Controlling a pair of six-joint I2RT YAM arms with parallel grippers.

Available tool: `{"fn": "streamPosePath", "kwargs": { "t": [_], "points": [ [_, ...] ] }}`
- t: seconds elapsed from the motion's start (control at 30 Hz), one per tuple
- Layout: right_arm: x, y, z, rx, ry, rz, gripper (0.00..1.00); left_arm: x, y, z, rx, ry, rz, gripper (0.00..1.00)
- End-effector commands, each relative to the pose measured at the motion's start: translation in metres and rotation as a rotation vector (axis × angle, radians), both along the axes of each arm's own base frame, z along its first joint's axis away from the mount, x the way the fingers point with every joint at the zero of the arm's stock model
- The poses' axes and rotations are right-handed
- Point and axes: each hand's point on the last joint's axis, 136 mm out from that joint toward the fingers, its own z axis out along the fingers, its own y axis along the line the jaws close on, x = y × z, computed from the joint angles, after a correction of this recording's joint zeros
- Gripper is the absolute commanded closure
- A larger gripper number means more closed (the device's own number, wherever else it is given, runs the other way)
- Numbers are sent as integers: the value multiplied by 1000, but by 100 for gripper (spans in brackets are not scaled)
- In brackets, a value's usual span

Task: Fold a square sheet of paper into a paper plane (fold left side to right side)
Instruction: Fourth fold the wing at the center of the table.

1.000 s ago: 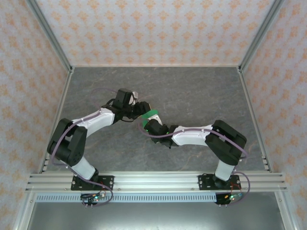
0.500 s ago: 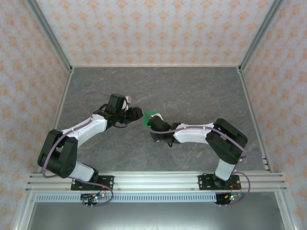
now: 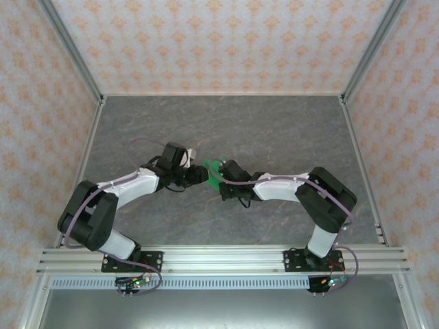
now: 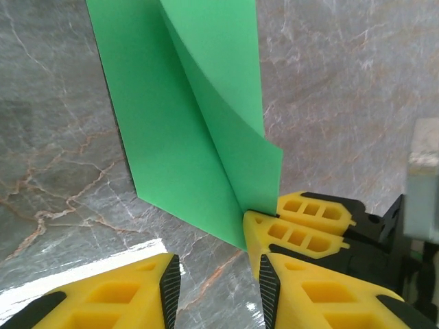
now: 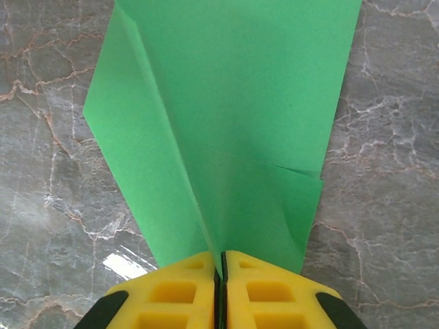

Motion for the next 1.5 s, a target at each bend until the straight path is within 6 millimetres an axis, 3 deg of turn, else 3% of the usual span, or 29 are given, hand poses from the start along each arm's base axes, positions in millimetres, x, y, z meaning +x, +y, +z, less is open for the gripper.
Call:
{"fn": "streamPosePath", "kwargs": {
  "t": [0.0, 0.43, 0.97, 1.47],
  "points": [
    [-4, 2, 4, 56, 22, -10, 88, 10, -11, 8, -24, -39, -25, 61],
    [0, 8, 11, 190, 103, -41, 88, 18, -29, -3, -40, -21, -33, 61],
    [0, 12, 1, 252, 176, -65, 88, 32, -37, -20, -46, -15, -25, 60],
    [0, 11, -6, 279, 215, -77, 88, 31, -36, -39, -23, 21, -23, 59]
  ]
}}
